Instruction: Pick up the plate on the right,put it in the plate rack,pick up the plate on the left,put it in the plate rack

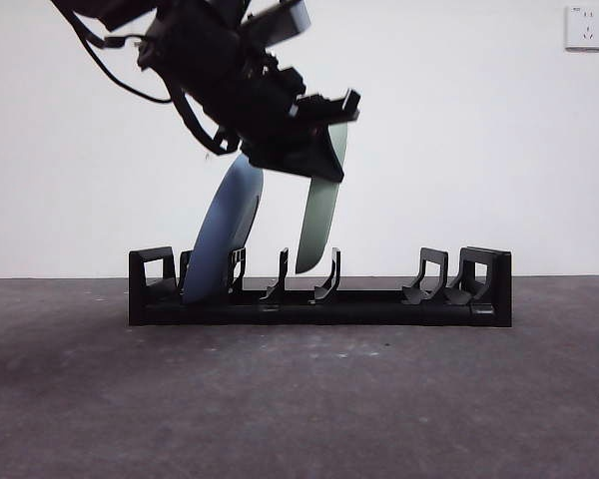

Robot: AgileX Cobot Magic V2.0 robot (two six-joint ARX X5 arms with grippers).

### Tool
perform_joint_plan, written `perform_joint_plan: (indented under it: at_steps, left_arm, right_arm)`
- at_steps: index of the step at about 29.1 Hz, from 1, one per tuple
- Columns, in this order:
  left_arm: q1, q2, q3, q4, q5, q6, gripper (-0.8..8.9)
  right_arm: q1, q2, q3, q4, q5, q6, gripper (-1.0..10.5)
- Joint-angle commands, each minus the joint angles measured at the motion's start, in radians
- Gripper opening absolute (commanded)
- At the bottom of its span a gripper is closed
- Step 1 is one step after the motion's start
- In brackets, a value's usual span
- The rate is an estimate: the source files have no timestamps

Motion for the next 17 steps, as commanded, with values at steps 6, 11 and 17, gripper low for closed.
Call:
perform_joint_plan:
  at_steps: [6, 11, 17]
  left_arm:
    - [0.017, 0.068, -0.001, 0.021, -0.010, -0.005, -0.08]
    - [0.017, 0.073, -0.001, 0.019, -0.009, -0.005, 0.07]
    - [0.017, 0.073, -0.001, 0.002, -0.002, -0.006, 1.96]
  right_arm:
    - [0.001, -0.003, -0.007, 0.024, -0.001, 0.010, 3.7]
    - [0.001, -0.003, -0.007, 0.025, -0.001, 0.010, 3.7]
    - [0.001, -0.003, -0.007, 0.024, -0.001, 0.010, 3.7]
